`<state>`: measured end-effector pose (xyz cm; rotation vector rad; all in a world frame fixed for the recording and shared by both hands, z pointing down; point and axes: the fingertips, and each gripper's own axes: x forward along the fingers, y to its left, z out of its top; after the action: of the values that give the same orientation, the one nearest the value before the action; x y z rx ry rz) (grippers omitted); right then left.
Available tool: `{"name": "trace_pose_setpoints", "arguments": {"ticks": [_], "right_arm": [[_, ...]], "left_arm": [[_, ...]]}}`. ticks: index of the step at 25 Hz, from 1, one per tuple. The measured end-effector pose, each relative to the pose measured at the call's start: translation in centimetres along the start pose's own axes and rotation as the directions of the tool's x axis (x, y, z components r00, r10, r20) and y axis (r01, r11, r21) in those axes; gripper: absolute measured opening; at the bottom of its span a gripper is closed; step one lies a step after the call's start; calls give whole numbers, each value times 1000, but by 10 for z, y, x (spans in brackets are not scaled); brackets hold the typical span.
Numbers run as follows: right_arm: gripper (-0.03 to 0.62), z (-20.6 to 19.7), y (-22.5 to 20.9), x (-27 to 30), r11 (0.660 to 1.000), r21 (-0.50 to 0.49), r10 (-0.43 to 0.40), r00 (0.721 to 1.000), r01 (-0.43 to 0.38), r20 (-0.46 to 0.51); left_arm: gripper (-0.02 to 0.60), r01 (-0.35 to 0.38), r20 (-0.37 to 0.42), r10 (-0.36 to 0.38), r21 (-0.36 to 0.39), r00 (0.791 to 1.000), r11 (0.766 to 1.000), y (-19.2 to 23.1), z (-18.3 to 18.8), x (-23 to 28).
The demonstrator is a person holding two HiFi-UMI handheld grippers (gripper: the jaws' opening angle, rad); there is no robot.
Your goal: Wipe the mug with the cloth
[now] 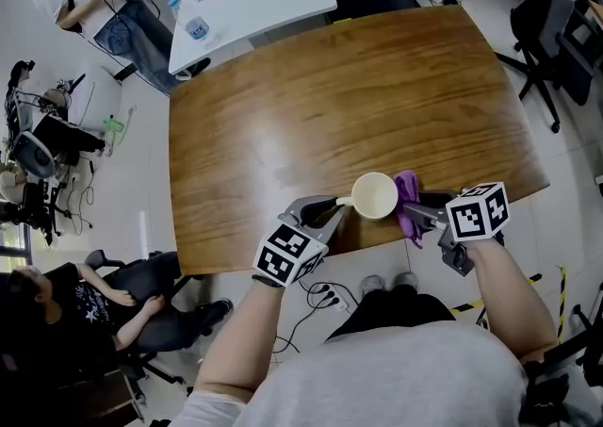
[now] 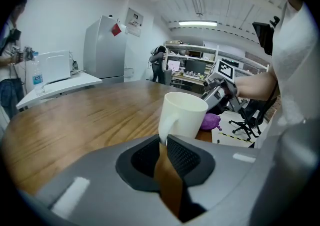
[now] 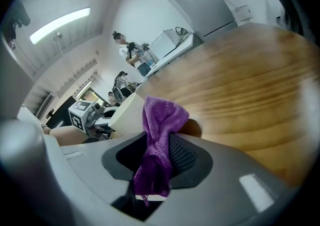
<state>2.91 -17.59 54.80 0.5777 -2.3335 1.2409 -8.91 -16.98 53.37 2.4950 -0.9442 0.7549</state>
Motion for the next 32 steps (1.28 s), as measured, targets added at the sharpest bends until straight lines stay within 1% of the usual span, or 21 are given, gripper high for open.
{"name": "trace_pose_setpoints", "arguments": {"ticks": [3, 5, 7, 11, 14, 17, 20, 25, 29, 32], "right_arm": [[133, 0, -1, 0, 1000, -12, 4, 1000, -4, -17], [133, 5, 1, -6, 1000, -18, 12, 1000, -12, -11], [133, 18, 4, -15, 999, -27, 22, 1000, -21, 21], [133, 53, 11, -29, 997, -18, 71, 992, -70, 100], [133, 71, 20, -30, 994, -41, 102, 988, -98, 118], [133, 76, 32, -23, 988, -71, 145, 985, -138, 98], [133, 70, 30, -13, 985, -68, 165, 984, -160, 66], [133, 50, 9, 6, 991, -33, 132, 991, -132, -3], [133, 34, -6, 17, 992, -77, 94, 993, -100, -73], [133, 28, -9, 23, 990, -93, 95, 990, -105, -104]], "left_arm": [[44, -7, 0, 7, -2, 1000, 1000, 3, 0, 1], [44, -11, -2, 11, -7, 1000, 1000, 4, 0, 2], [43, -17, -2, 17, -10, 1000, 1000, 7, 1, 2], [32, -26, -5, 26, -14, 1000, 1000, 13, 5, 6], [26, -29, -7, 29, -17, 1000, 999, 18, 8, 8], [25, -34, -2, 34, -27, 999, 999, 20, 9, 10], [25, -40, 5, 40, -37, 999, 999, 21, 12, 12], [23, -49, 4, 49, -42, 999, 998, 23, 14, 15], [21, -58, 10, 58, -44, 998, 997, 23, 16, 20], [20, -63, 13, 64, -35, 998, 997, 25, 17, 21]]}}
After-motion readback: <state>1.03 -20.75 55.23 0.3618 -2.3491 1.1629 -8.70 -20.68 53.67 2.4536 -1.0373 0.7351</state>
